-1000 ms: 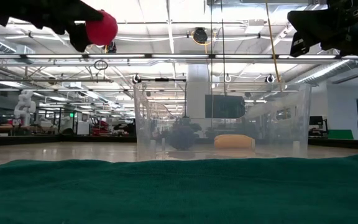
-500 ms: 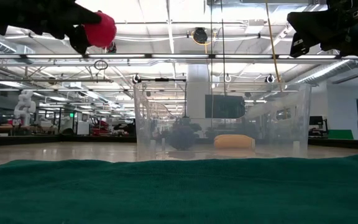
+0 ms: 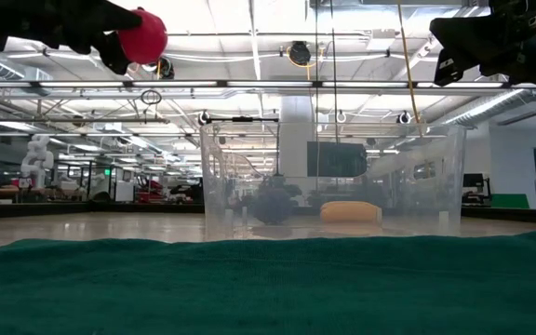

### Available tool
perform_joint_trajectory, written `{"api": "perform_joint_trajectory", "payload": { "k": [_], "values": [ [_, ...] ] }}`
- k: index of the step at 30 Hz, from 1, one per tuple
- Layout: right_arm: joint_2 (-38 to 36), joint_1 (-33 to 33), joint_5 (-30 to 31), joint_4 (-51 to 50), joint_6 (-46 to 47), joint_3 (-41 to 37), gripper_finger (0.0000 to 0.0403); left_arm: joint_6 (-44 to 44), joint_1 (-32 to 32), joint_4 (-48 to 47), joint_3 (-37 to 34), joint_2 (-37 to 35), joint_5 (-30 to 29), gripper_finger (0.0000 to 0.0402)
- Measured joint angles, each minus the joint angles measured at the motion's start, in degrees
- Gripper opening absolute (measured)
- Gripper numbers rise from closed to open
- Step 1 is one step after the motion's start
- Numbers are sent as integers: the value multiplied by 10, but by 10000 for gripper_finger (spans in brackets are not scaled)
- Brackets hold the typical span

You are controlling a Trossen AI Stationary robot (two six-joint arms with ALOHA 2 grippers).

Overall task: Pick and placing Produce into tupperware
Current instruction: Put the apple into the transparent bin

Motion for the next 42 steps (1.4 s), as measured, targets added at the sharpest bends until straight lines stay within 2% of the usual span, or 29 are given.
{"api": "perform_joint_trajectory", "payload": {
  "k": [7, 13, 20, 26, 33, 42],
  "values": [
    [0, 0, 0, 0, 0, 0, 0, -20, 0, -7, 0, 1, 25, 262],
    [0, 0, 0, 0, 0, 0, 0, -14, -7, 3, -10, 1, 26, 274],
    [0, 0, 0, 0, 0, 0, 0, -14, -7, 7, -11, 1, 26, 263],
    [0, 0, 0, 2, -1, 0, 0, -18, -7, 7, -12, 1, 34, 275],
    [0, 0, 0, 3, 0, 0, 0, -19, -7, 7, -12, 1, 34, 265],
    [0, 0, 0, 0, -1, 0, 0, -18, -7, 19, -12, 1, 35, 275]
  ]
}}
